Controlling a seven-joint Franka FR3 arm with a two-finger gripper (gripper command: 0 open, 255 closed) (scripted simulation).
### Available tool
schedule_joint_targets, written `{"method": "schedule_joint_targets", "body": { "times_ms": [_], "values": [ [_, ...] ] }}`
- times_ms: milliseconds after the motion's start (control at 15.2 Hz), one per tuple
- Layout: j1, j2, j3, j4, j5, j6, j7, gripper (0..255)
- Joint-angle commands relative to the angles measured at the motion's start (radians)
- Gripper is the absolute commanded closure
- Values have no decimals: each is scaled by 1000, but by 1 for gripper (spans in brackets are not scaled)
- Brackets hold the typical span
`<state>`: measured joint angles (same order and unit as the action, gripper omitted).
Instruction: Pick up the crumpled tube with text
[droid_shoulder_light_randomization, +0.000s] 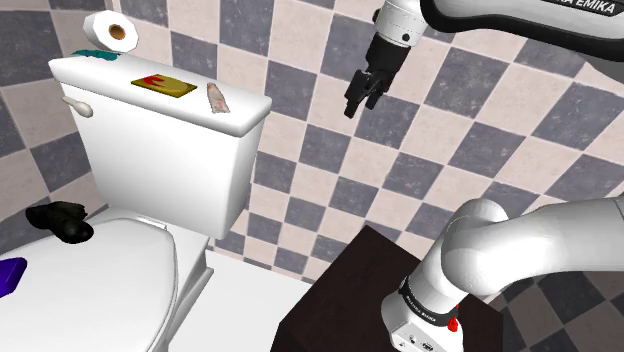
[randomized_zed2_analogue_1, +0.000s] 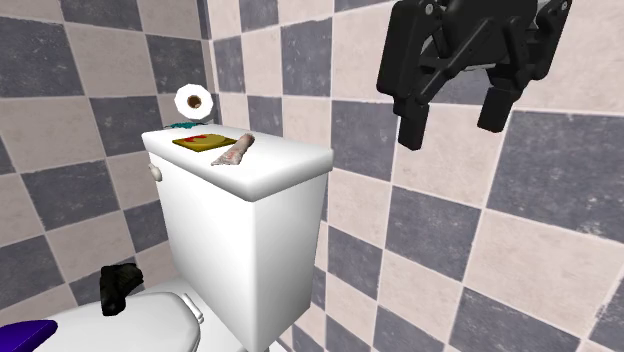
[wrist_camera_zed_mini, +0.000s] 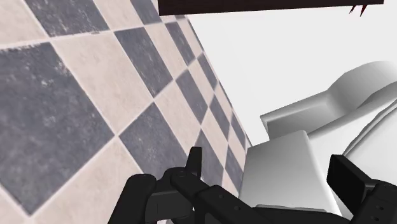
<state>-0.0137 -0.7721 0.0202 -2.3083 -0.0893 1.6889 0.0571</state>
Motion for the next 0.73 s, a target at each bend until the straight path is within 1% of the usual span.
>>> {"method": "schedule_joint_targets", "body": {
  "times_ms": [0, 330, 660],
  "values": [
    [0, 0, 0, 0, 0, 0, 0, 0],
    [-2, 154, 66, 72, 40, 90, 127, 0],
    [-10, 322, 126, 180, 56, 162, 250, 0]
  ]
}}
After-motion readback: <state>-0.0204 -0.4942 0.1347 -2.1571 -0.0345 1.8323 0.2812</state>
